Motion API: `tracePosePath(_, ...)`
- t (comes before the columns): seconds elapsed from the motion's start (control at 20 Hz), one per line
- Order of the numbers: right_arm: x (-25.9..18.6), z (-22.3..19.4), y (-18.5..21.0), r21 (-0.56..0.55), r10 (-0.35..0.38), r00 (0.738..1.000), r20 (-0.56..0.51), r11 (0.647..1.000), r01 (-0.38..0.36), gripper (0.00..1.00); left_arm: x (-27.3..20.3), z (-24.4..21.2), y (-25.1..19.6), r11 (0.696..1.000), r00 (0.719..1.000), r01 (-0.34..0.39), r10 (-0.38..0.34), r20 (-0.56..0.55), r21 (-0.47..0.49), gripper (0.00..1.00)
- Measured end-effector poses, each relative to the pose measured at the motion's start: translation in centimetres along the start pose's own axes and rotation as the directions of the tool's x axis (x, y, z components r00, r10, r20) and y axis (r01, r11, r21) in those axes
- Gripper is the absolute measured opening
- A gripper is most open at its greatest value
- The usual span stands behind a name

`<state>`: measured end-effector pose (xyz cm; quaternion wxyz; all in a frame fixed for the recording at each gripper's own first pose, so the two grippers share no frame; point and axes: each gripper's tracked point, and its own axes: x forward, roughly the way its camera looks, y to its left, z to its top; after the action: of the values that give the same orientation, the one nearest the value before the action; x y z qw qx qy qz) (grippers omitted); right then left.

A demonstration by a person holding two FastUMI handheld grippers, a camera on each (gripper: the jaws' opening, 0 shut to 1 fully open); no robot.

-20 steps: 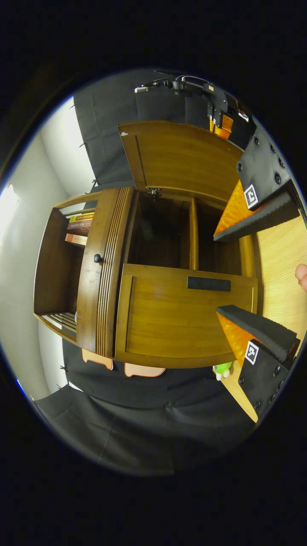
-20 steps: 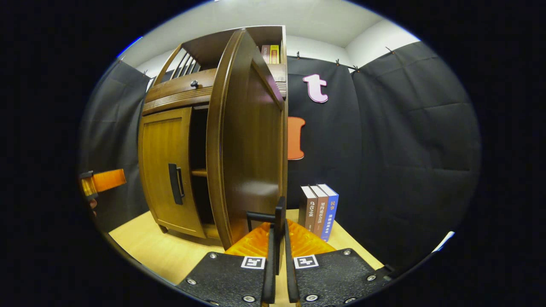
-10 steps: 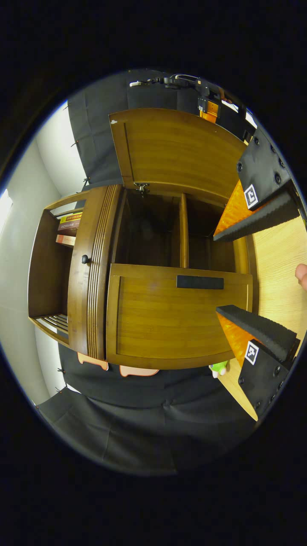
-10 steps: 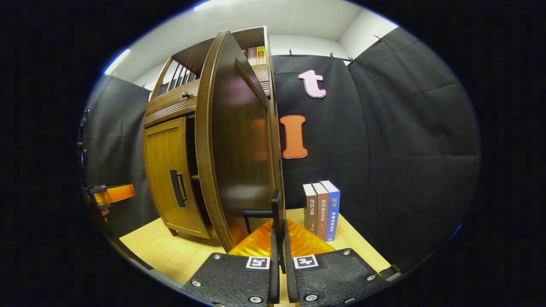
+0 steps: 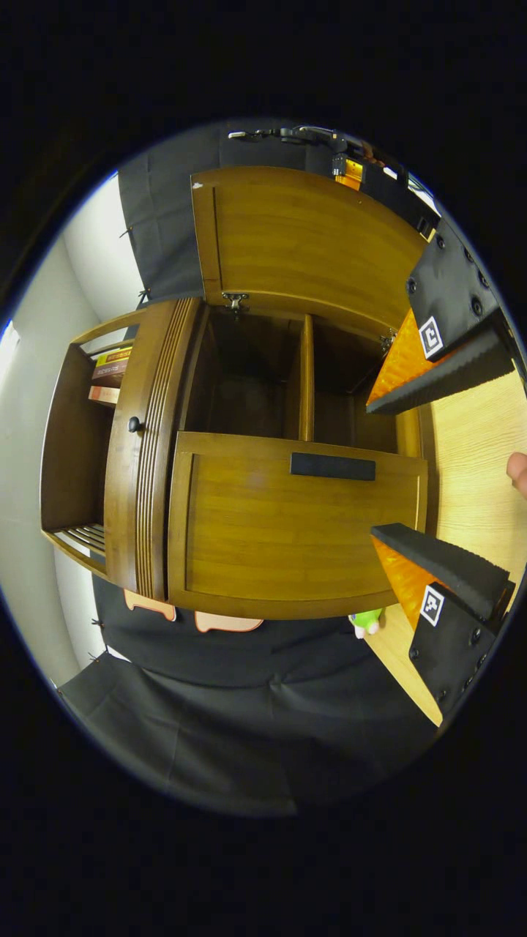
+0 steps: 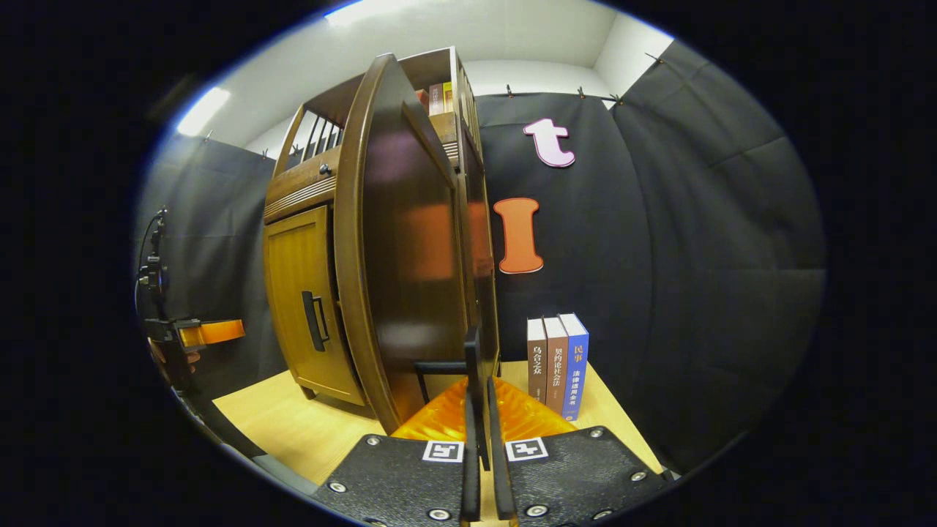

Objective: Open the right door of the double-door shoe cabinet with the right hand, and open the left door with the left hand.

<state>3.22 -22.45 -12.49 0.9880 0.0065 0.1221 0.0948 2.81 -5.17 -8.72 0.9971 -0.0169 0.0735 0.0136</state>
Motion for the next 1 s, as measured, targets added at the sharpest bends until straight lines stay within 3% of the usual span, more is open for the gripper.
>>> tracePosePath(0.1, -0.1, 0.2, -0.3, 0.011, 0.025, 1.0, 0.007, 1.0, -0.025, 0.07, 0.2, 0.3, 0.4, 1.0, 1.0, -0.012, 0.012, 0.006, 0.0, 0.97)
tracePosePath(0.15, -0.1, 0.2, -0.2, 0.025, 0.045, 0.999, 0.014, 0.999, -0.045, 0.07, 0.3, 0.5, 0.4, 1.0, 1.0, -0.017, 0.017, 0.013, -0.001, 0.93)
tracePosePath(0.2, -0.2, 0.2, -0.2, 0.045, 0.063, 0.998, 0.02, 0.997, -0.063, 0.07, 0.3, 0.8, 0.5, 1.0, 1.0, -0.02, 0.02, 0.02, -0.002, 1.0)
tracePosePath(0.35, -0.7, -0.1, -0.6, 0.098, 0.054, 0.998, 0.024, 0.994, -0.056, 0.13, 0.1, 1.3, 0.7, 0.999, 0.999, -0.035, 0.034, 0.04, 0.012, 0.93)
tracePosePath(0.55, -4.0, 0.2, -0.8, 0.149, -0.016, 0.997, 0.071, 0.989, 0.005, 0.16, -0.1, 1.6, 0.6, 0.999, 0.998, -0.042, 0.041, 0.056, 0.014, 0.96)
tracePosePath(0.6, -4.9, 0.2, -1.3, 0.14, -0.052, 0.996, 0.075, 0.989, 0.041, 0.16, -0.1, 1.6, 0.5, 0.999, 0.998, -0.034, 0.034, 0.056, 0.013, 0.93)
tracePosePath(0.8, -8.8, 2.0, -2.5, 0.101, -0.185, 0.976, 0.116, 0.98, 0.174, 0.17, 0.0, 1.3, 0.4, 1.0, 0.998, -0.018, 0.017, 0.052, 0.007, 0.96)
tracePosePath(0.85, -9.5, 2.4, -2.1, 0.09, -0.193, 0.974, 0.122, 0.979, 0.182, 0.39, 0.0, 1.2, 0.4, 1.0, 0.999, -0.012, 0.012, 0.053, 0.003, 0.93)
tracePosePath(1.0, -10.4, 2.7, -0.8, 0.024, -0.197, 0.974, 0.109, 0.98, 0.196, 0.47, 0.3, 0.4, 0.6, 1.0, 0.999, -0.007, 0.007, 0.047, 0.001, 0.96)
